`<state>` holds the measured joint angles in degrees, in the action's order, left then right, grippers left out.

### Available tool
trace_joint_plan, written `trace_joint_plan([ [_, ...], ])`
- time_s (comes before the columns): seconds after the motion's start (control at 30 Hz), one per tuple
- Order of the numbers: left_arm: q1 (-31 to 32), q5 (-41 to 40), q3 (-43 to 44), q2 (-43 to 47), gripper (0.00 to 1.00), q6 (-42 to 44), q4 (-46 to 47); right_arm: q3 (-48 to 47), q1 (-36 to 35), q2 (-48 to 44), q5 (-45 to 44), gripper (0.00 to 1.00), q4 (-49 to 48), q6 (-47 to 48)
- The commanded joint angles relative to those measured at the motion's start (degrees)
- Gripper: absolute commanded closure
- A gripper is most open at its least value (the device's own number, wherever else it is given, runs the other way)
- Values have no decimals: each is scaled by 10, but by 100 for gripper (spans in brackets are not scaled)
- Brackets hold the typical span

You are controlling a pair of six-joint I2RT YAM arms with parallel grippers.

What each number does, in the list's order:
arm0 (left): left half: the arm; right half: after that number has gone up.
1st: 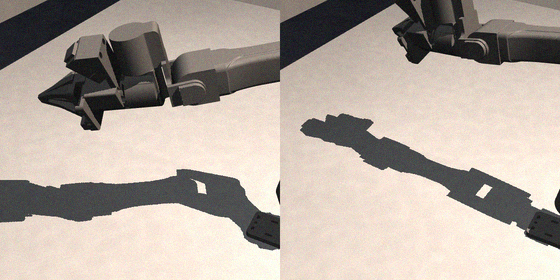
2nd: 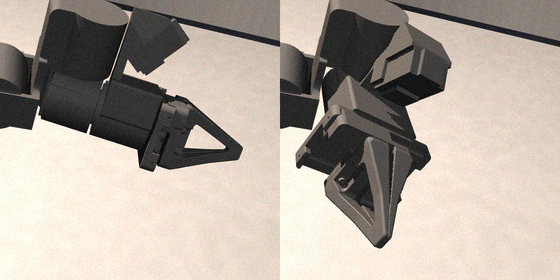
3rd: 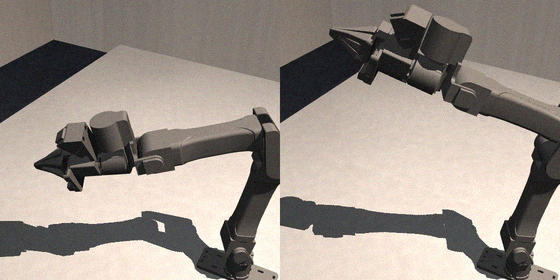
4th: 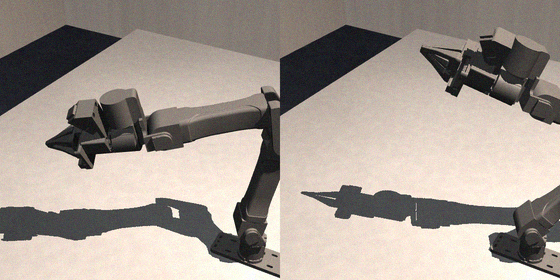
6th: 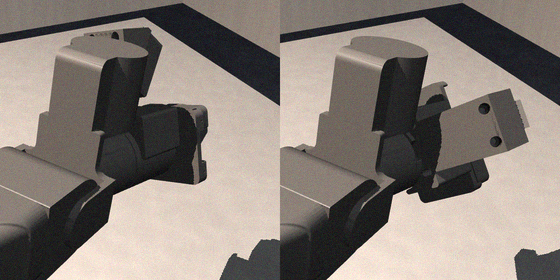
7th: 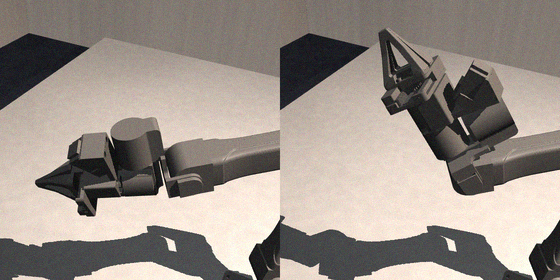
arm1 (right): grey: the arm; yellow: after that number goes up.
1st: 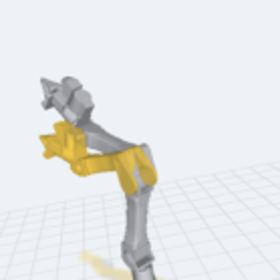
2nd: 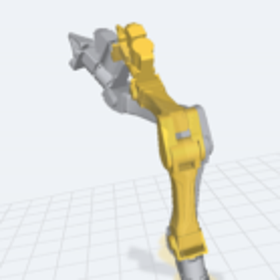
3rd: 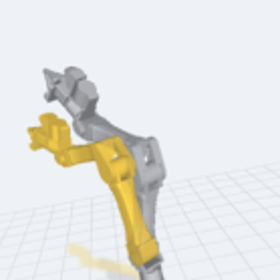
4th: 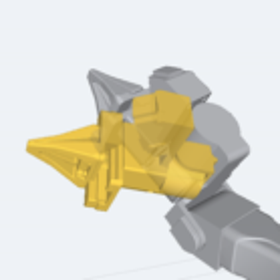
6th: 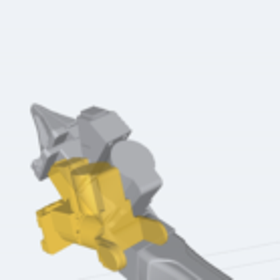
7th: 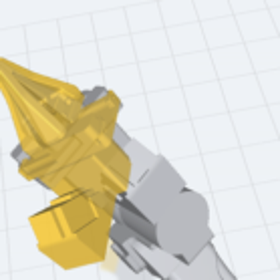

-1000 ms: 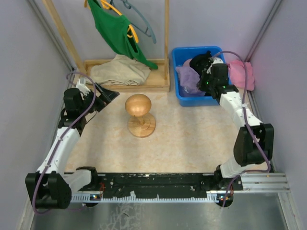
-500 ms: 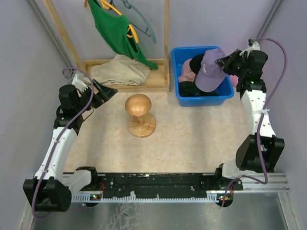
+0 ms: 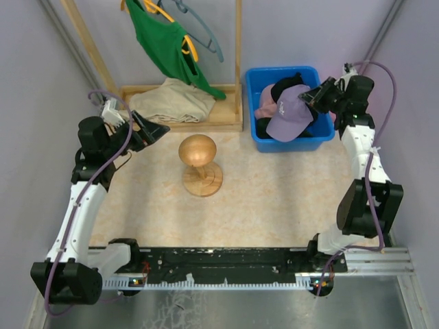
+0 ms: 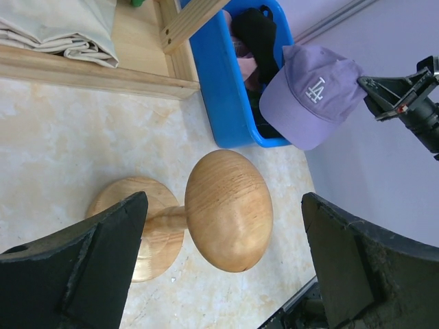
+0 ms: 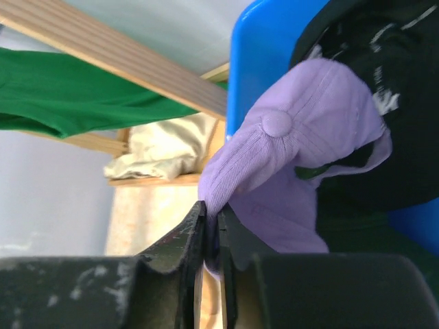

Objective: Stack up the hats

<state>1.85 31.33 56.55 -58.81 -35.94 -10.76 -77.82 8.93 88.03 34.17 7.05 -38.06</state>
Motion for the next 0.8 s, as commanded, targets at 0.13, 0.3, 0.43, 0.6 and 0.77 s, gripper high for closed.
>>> trace_joint_plan([
  [0.13,0,24,8,8,1,17,-16,-79,2,29,-132,44,57,101],
  [0.3,0,23,0,-2,1,30,-17,62,-4,-99,-186,32,71,106],
  [0.43,0,39,0,-18,1,29,-11,157,-11,-184,-192,31,82,97],
  [0.6,0,40,-10,-21,1,30,-4,246,-26,-274,-196,30,75,60],
  [0.77,-1,44,-16,-20,1,32,-3,237,-87,-297,-237,31,100,106],
])
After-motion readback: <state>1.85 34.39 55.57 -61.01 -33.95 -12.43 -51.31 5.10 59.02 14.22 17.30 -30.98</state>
